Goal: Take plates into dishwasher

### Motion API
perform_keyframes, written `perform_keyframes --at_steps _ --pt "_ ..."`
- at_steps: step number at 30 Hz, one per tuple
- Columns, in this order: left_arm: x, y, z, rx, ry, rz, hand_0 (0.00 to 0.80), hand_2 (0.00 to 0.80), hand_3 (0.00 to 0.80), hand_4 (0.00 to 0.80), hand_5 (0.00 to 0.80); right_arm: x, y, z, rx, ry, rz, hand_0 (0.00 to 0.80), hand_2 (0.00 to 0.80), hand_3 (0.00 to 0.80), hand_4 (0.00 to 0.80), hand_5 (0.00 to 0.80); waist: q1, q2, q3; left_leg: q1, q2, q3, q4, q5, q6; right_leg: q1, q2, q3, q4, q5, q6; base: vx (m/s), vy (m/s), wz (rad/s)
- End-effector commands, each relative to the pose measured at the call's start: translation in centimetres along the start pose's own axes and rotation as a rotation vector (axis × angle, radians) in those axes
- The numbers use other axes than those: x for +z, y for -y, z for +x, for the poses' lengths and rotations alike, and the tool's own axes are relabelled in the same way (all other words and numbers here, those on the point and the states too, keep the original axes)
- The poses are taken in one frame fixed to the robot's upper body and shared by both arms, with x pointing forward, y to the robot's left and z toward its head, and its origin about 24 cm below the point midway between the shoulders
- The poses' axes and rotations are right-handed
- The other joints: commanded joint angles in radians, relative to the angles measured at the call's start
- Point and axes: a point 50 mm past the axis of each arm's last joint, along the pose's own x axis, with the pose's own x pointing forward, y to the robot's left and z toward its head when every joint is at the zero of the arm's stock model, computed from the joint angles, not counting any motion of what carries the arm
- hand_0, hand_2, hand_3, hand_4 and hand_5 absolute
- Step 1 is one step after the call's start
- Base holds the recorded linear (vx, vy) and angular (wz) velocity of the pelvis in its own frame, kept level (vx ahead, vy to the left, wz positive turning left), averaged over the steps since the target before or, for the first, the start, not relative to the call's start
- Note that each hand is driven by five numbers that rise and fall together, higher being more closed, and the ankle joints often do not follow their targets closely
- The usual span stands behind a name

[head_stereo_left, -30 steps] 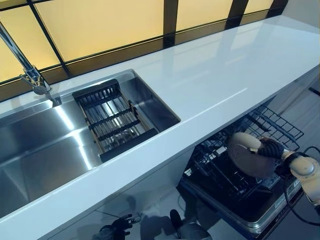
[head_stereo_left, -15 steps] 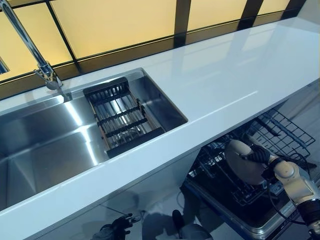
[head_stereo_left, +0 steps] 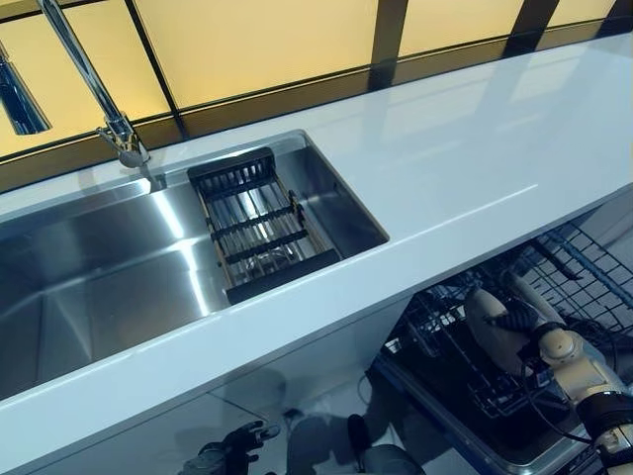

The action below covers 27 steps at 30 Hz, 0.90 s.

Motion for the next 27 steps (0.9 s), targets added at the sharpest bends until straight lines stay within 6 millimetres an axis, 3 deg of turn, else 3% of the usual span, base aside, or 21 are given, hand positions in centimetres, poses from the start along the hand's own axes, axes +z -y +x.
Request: perform_keyframes --at_steps 1,18,27 --pt "1.7 -1.0 0.0 0.007 0.021 0.09 0.0 0.0 0.0 0.0 0.0 2.5 -0.7 1.3 0.012 0.053 -0.003 0.8 0.8 0.8 0.8 0.8 0.024 -0.071 0.007 -0.003 0.001 -0.083 0.003 -0.024 0.033 0.017 -0.075 0.002 0.004 -0.019 0.087 0.0 0.0 0.0" --pt "2.1 -0.8 0.2 -0.008 0.023 0.121 0.0 0.0 0.0 0.0 0.0 -0.3 -2.9 1.7 0.036 -0.087 -0.181 0.8 0.8 0.8 0.8 0.8 0.052 -0.059 0.014 -0.014 0.004 -0.112 0.003 -0.016 0.029 0.019 -0.08 -0.009 0.004 -0.02 0.089 -0.008 -0.007 0.04" --pt "2.4 -0.8 0.2 -0.011 0.026 0.132 0.0 0.0 0.0 0.0 0.0 -0.9 -3.3 1.6 0.043 -0.114 -0.175 0.8 0.8 0.8 0.8 0.8 0.055 -0.056 0.018 -0.017 0.003 -0.12 0.003 -0.016 0.03 0.017 -0.083 -0.01 0.004 -0.019 0.089 -0.002 0.0 0.02"
